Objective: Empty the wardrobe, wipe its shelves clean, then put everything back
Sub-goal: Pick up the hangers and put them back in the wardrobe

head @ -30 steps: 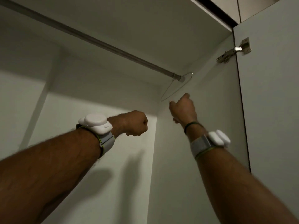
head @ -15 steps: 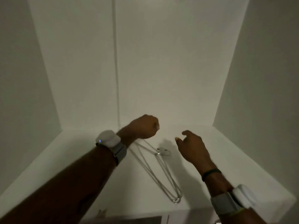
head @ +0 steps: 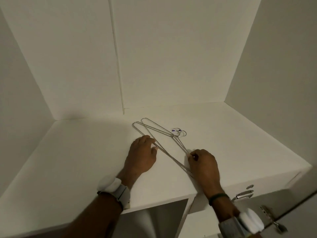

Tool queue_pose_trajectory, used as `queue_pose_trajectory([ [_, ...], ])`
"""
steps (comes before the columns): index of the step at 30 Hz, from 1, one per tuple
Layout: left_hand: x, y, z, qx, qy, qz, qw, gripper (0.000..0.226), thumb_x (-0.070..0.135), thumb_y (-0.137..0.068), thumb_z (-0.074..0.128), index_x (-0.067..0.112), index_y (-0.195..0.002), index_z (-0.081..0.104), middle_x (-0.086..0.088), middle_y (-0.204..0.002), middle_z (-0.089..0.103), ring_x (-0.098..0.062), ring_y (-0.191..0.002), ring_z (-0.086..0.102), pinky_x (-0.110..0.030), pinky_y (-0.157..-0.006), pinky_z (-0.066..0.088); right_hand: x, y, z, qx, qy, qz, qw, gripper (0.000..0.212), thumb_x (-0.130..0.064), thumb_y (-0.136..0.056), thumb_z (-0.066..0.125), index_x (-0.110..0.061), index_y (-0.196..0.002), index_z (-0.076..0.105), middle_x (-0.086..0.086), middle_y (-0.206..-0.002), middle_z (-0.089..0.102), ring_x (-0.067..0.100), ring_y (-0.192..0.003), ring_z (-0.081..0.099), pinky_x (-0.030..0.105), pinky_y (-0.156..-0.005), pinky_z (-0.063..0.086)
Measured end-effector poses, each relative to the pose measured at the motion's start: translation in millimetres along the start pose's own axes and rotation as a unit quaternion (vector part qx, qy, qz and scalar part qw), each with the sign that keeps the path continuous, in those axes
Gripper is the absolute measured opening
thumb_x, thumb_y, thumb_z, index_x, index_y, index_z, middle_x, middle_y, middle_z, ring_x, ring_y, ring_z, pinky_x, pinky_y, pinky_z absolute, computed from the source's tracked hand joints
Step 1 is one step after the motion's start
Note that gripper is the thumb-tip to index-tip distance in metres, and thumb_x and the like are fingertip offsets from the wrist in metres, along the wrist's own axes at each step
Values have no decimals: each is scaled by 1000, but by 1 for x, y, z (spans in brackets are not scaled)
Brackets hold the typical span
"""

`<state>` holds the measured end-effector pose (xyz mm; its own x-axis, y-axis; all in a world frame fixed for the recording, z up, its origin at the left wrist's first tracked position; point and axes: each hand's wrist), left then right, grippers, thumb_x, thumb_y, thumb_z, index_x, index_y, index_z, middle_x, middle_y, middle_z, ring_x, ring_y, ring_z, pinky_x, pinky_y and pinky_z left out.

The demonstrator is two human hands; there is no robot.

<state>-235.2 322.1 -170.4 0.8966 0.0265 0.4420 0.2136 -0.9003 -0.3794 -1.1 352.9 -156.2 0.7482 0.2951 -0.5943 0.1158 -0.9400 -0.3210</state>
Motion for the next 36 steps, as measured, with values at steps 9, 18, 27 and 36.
queue_pose_trajectory([
  [9, -4, -2, 7, 38, -12, 34, 999, 29, 31, -93, 53, 24, -119, 65, 7, -122, 62, -20, -114, 54, -40, -104, 43, 2, 11, -5, 88, -73, -42, 993, 14, -22, -94, 70, -19, -104, 79, -11, -93, 71, 17, -91, 61, 36, -82, 49],
  [18, -5, 1, 5, 7, -6, 30, 1000, 30, 33, -100, 51, 23, -125, 64, 5, -129, 60, -19, -121, 52, -40, -109, 41, -16, 7, -29, -32, -302, 87, 949, 12, -20, -96, 68, -23, -100, 79, -1, -81, 76, 7, -61, 67, 13, -58, 48],
  [27, 46, -34, -14, 27, 257, -234, 937, 52, 56, -89, 65, 11, -114, 71, -1, -113, 73, -20, -109, 65, -35, -101, 49, -27, -15, -56, -106, -321, 82, 938, 13, -24, -97, 66, -19, -101, 77, -4, -56, 65, 10, -48, 56, 17, -52, 50],
  [36, 59, -38, -4, 92, 265, -365, 888, 39, 17, -84, 63, 16, -122, 56, -5, -104, 70, -21, -89, 69, -39, -82, 61, -16, -58, -105, -107, -328, 59, 937, 13, -19, -97, 66, -15, -105, 76, 20, -58, 66, 33, -51, 68, 50, -70, 63],
])
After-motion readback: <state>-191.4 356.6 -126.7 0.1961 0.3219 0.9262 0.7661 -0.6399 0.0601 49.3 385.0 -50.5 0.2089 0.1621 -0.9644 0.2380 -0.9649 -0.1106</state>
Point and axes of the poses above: each hand's wrist, its own y-axis away from the middle knuckle, its own z-axis out of the palm, x = y × z
